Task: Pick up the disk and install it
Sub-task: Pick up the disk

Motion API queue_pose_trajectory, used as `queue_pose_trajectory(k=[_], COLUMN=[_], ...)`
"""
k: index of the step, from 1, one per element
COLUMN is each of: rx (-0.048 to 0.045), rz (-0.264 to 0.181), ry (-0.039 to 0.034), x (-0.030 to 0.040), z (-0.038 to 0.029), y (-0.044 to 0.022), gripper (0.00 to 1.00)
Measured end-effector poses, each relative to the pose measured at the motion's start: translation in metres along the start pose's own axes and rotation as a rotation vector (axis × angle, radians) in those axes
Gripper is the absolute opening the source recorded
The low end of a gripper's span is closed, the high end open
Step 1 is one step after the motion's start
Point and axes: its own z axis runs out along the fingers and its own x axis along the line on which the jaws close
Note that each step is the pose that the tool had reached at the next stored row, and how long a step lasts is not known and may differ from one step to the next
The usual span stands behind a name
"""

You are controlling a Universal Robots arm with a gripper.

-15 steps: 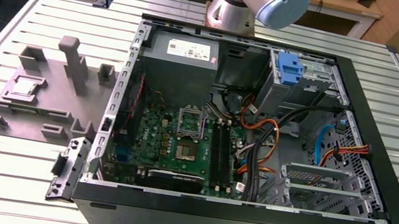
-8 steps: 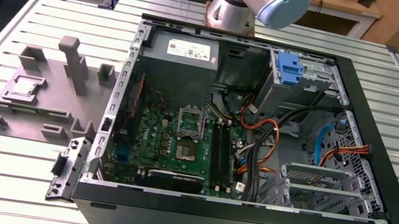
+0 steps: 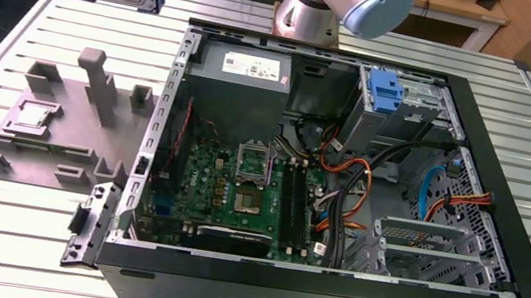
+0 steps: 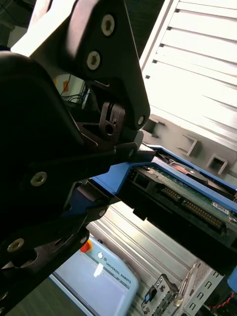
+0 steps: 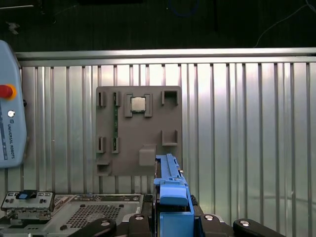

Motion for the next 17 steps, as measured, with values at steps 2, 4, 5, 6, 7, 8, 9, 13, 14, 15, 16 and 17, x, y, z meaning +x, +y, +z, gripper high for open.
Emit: queue_pose_trajectory(k=[2,4,5,6,7,8,9,13,14,15,16,17], rx=[0.0000,0.0000,0.0000,-0.0001,0.0000,0.0000,0.0000,0.0000,-0.0001,0.0000,0.0000,0.0000], rz=[0.000,0.000,0.000,0.000,0.000,0.000,0.000,0.000,0.000,0.000,0.000,0.000], ry=[0.0000,0.0000,0.0000,0.0000,0.0000,0.0000,0.0000,0.0000,0.0001,0.0000,0.0000,0.0000], x=[-0.0001,-0.0001,-0.0002,-0.0002,-0.0002,-0.0003,-0.0003,-0.0004,-0.0005,-0.0005,-0.0005,-0.0006], z=[0.0000,0.0000,0.0000,0.0000,0.0001,0.0001,0.0001,0.0002,0.0001,0.0002,0.0002,0.0002], y=[-0.0024,-0.0047,-0.0058,-0.0070,-0.0082,-0.0094,-0.0105,-0.0150,-0.0162,-0.0173,-0.0185,-0.0197], gripper=[0.37,0.37,0.37,0.37,0.37,0.37,0.37,0.37,0.37,0.37,0.37,0.37])
